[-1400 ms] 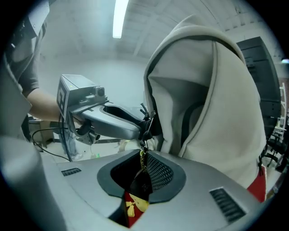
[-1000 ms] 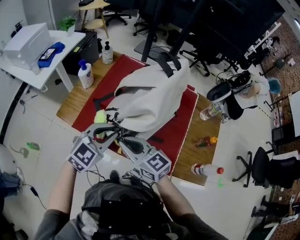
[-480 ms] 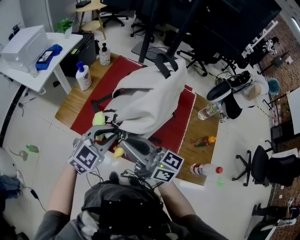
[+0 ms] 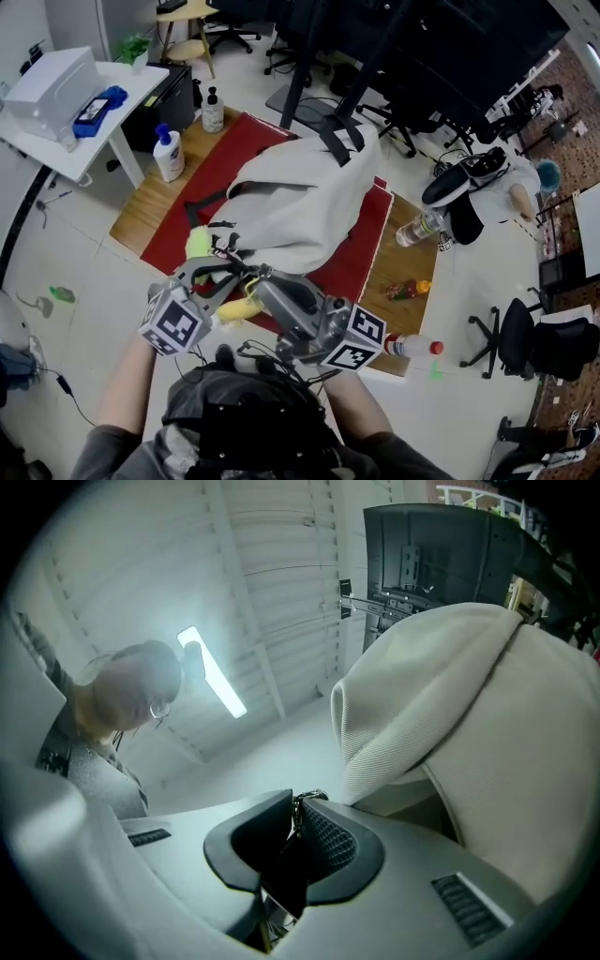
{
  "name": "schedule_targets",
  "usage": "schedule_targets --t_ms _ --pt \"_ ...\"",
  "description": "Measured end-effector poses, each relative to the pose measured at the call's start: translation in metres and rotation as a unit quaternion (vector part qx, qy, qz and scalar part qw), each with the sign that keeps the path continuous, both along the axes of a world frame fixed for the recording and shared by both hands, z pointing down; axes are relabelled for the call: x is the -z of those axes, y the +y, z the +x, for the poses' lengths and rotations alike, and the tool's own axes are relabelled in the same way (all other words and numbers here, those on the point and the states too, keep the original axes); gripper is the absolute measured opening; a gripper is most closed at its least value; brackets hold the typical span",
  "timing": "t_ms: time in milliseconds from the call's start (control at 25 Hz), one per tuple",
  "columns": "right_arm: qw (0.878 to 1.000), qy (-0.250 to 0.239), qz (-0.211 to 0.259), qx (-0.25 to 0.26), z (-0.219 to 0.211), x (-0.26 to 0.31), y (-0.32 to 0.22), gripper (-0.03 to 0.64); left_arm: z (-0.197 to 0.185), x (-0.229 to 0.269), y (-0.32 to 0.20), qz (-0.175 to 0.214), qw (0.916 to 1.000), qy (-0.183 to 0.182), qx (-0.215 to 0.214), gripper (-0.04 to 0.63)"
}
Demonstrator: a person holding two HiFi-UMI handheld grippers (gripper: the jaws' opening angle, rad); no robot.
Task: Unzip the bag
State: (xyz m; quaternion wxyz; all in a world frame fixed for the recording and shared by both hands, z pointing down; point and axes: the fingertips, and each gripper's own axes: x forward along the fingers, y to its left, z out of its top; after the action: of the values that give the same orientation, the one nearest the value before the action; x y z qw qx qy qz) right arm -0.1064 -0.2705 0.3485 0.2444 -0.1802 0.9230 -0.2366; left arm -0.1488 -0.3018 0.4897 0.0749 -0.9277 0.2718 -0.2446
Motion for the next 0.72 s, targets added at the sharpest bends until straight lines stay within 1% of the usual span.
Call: schedule_targets --t_ms 120,240,280,400,560,600,720 --pt "1.000 0.007 -0.001 0.024 0.003 -0.010 0.011 0.051 -0.002 -0.002 0.003 0.006 1.0000 -0.006 0.002 0.103" --pt "0.998 0.047 -0.006 0.043 0.006 -0.039 0.032 0.049 -0.010 -0.006 0.003 0.006 0.9999 -0.008 0.008 0.103" --pt "0.998 0.048 -0.011 0.042 0.010 -0.046 0.036 0.048 -0.010 -0.007 0.002 0.006 0.9999 -0.010 0.009 0.103" --pt "0.999 0.013 -0.017 0.033 0.022 -0.041 0.038 0.048 -0.005 -0.008 0.003 0.007 0.9998 -0.018 0.003 0.103" --pt "0.998 -0.036 0.018 0.040 0.029 -0.001 0.039 0.048 0.003 -0.009 0.009 0.010 0.9997 -0.022 0.008 0.104" --pt "0.998 -0.037 0.026 0.037 0.031 0.008 0.039 0.048 0.005 -0.009 0.011 0.010 0.9997 -0.021 0.009 0.104" --pt "0.999 -0.018 0.042 0.028 0.035 0.021 0.039 0.048 0.011 -0.009 0.016 0.009 0.9997 -0.020 0.008 0.104"
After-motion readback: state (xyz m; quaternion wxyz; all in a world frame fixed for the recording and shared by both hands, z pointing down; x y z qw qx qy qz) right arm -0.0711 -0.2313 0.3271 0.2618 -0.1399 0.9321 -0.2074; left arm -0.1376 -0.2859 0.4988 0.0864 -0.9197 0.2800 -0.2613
